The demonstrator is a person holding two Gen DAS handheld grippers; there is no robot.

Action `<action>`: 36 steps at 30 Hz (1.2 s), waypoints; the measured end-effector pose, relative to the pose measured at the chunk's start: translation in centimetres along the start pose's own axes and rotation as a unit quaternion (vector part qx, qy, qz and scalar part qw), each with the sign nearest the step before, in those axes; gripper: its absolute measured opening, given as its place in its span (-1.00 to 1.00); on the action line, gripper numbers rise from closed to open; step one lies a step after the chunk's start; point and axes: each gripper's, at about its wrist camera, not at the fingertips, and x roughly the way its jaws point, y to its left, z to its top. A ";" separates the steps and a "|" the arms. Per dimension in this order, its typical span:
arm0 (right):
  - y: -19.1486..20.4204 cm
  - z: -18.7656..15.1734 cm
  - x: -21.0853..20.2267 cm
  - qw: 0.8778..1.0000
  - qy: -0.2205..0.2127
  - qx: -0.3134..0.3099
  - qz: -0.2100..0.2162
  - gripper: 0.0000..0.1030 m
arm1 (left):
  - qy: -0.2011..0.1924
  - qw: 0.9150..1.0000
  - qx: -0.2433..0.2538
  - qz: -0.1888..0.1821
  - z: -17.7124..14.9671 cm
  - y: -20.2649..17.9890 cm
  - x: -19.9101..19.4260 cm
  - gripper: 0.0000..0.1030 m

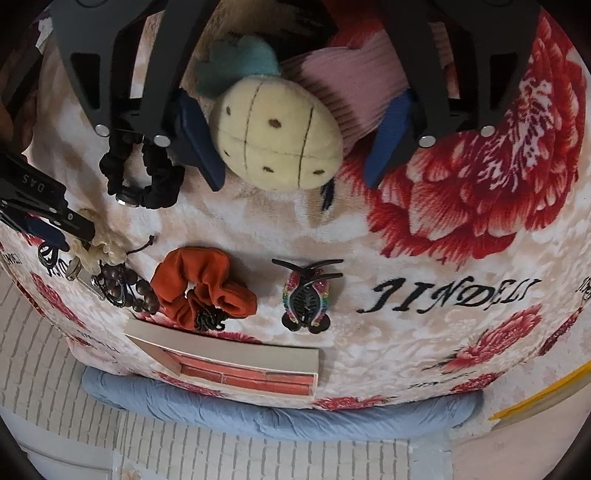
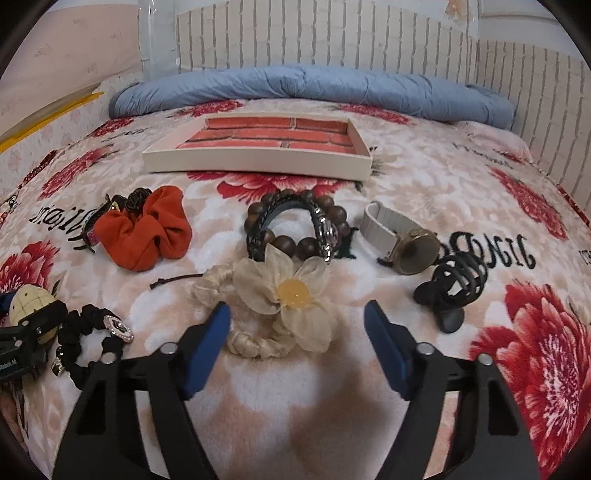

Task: Organize jewelry
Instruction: 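Grasp the cream flower scrunchie with the right tool while the left tool grasps the plush pineapple toy, then carry both items to the brick-pattern tray and open both tools to release them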

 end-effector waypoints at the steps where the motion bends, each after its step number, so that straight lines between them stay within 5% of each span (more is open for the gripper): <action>1: -0.1 0.0 0.3 1.000 0.006 0.003 0.006 0.19 | 0.002 1.000 0.000 -0.001 0.0 -0.1 0.1 0.40; 4: -0.5 0.0 0.8 1.000 0.018 0.013 0.018 -0.05 | 0.006 1.000 0.002 -0.008 0.1 -0.2 0.3 0.29; 14: -0.9 -0.1 1.0 0.999 0.025 0.026 0.038 -0.39 | 0.013 1.000 -0.004 -0.027 0.3 0.0 0.4 0.06; 26: -0.9 0.0 0.0 0.998 0.007 0.022 0.058 -0.48 | 0.004 0.999 -0.008 -0.037 0.3 0.2 -0.8 -0.05; 36: -1.1 1.0 -1.8 0.997 -0.026 0.026 0.063 -0.48 | -0.059 0.998 0.007 -0.026 3.2 0.9 -3.3 -0.05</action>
